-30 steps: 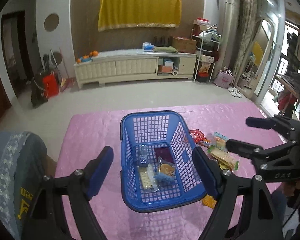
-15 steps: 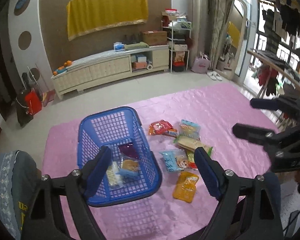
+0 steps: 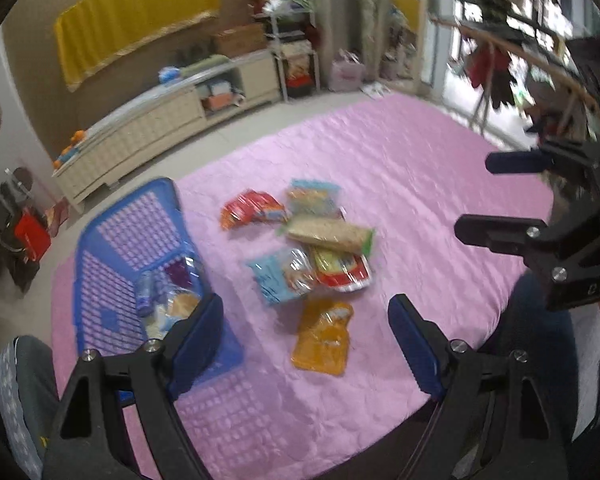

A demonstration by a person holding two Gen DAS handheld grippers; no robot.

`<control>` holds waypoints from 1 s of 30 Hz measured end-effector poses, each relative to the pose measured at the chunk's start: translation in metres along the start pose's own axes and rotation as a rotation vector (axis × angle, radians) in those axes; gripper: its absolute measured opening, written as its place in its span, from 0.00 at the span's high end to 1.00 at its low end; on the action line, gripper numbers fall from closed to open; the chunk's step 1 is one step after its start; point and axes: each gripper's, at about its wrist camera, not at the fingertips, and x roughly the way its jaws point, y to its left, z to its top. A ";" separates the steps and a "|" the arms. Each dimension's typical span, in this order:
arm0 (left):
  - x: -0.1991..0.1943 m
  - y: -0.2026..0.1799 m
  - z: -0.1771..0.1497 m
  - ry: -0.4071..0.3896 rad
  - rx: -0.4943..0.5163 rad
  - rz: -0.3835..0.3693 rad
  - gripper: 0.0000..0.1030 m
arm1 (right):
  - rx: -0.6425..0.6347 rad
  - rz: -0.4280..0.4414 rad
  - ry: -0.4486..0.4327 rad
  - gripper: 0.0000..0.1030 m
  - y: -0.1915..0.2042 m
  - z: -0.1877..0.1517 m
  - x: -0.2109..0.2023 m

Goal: Organize snacks
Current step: 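Withdraw both tools from the basket toward the remaining snacks, then grasp the orange pouch with the left tool while the right tool grasps the cracker pack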

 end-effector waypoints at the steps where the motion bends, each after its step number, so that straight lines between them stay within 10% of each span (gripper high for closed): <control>1: 0.006 -0.004 -0.004 0.014 0.013 -0.007 0.19 | 0.002 0.001 0.013 0.14 -0.002 -0.006 0.005; 30: 0.177 0.004 -0.045 0.347 -0.048 -0.115 0.21 | 0.110 0.053 0.260 0.14 -0.031 -0.079 0.118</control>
